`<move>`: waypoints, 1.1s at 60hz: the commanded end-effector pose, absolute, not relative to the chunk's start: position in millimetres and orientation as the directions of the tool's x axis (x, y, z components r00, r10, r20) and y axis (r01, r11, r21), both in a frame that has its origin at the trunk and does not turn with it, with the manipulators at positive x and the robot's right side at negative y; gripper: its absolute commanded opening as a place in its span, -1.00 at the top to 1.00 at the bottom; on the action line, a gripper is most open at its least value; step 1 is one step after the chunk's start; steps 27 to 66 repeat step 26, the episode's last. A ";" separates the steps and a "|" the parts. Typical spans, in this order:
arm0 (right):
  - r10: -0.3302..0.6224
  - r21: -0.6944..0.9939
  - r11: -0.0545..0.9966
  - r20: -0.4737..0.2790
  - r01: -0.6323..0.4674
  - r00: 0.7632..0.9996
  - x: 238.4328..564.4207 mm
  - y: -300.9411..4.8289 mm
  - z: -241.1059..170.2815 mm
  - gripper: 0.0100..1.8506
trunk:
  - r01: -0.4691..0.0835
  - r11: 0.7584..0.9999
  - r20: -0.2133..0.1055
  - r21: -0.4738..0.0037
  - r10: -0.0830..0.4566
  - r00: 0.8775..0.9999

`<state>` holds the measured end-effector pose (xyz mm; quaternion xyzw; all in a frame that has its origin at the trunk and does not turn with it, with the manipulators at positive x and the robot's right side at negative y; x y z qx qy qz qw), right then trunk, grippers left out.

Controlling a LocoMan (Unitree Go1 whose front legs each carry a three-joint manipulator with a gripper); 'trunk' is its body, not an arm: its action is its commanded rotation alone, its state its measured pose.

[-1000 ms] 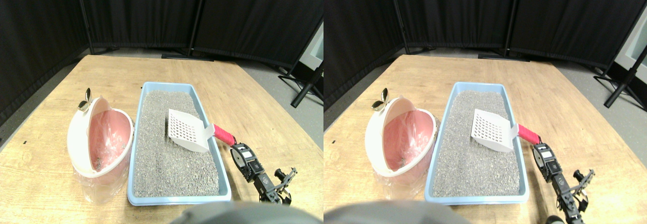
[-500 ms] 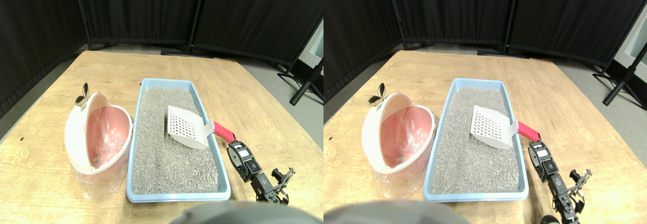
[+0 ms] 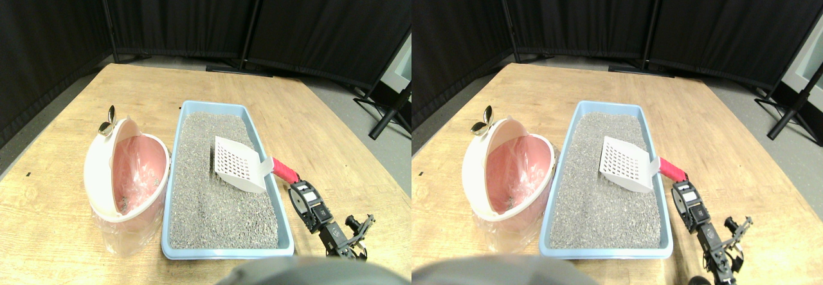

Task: Scoop (unimanual)

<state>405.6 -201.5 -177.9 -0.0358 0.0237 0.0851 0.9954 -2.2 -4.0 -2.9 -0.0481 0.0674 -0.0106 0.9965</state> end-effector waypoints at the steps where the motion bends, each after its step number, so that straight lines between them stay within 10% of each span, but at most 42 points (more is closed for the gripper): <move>1: 0.172 -0.061 0.983 -0.001 -0.172 0.985 405.7 -201.4 -171.8 0.95 | 0.007 0.993 -0.137 -0.116 -0.023 0.990; 66: 0.166 -0.065 0.984 -0.005 -0.166 0.986 405.7 -201.4 -171.9 0.95 | 0.004 0.993 -0.133 -0.118 -0.019 0.991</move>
